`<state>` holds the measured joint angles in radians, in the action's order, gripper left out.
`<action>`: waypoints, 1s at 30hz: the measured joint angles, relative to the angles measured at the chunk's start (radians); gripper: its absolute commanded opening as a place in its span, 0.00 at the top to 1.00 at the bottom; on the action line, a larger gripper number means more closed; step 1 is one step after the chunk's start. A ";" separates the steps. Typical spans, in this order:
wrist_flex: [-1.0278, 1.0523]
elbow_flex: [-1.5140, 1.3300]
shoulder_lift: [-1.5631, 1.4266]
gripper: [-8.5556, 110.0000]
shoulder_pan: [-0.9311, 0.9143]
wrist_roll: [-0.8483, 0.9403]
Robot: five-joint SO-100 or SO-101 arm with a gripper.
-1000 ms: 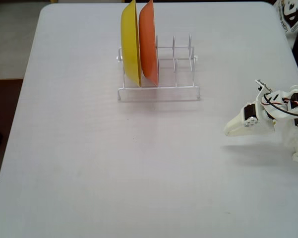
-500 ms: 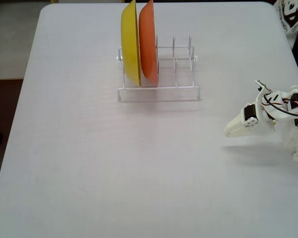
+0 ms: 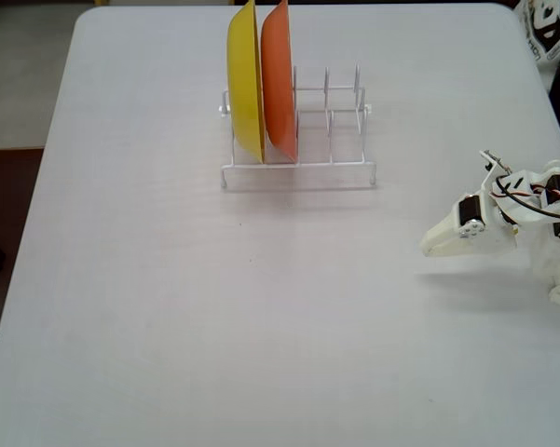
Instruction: Please give me two plates.
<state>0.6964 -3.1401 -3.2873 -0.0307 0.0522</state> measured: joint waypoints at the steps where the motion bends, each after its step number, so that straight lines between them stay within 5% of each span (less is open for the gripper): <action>1: 0.000 0.000 0.000 0.93 0.000 0.000; 30: 0.000 0.000 0.000 0.93 0.000 0.012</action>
<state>0.6964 -3.1401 -3.2873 -0.0307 0.0644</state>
